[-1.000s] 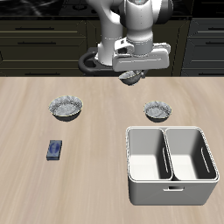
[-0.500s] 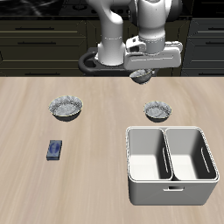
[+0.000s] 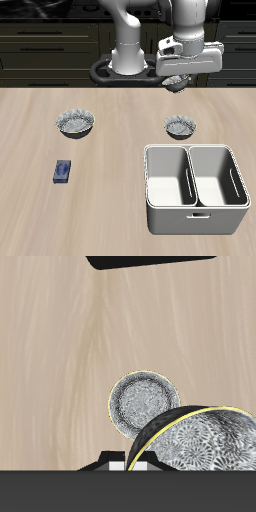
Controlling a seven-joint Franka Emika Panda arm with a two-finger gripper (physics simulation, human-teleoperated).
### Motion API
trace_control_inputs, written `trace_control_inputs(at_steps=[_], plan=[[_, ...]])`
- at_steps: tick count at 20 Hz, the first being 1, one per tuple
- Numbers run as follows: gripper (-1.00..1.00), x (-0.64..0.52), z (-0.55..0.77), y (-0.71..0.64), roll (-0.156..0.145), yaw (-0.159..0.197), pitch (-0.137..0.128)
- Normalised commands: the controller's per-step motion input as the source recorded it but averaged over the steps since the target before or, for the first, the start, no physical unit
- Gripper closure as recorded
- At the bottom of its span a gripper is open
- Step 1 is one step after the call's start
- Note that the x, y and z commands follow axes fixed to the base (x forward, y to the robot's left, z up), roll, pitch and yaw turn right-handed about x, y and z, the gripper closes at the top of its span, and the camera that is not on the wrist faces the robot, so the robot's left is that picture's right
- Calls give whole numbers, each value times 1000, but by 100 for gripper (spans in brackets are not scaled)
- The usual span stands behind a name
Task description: Stack the smallest bowl on the middle-sized bowl
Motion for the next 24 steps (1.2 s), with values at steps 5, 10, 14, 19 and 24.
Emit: trace_control_inputs(at_steps=[5,10,14,19,24], plan=[[100,148,47,314,0,15,-8],[100,170,-45,142,-14,16,7],[100,144,-89,1,-26,-9,16],[100,79,-202,32,0,4,32],[100,65,-252,-58,-18,-4,40]])
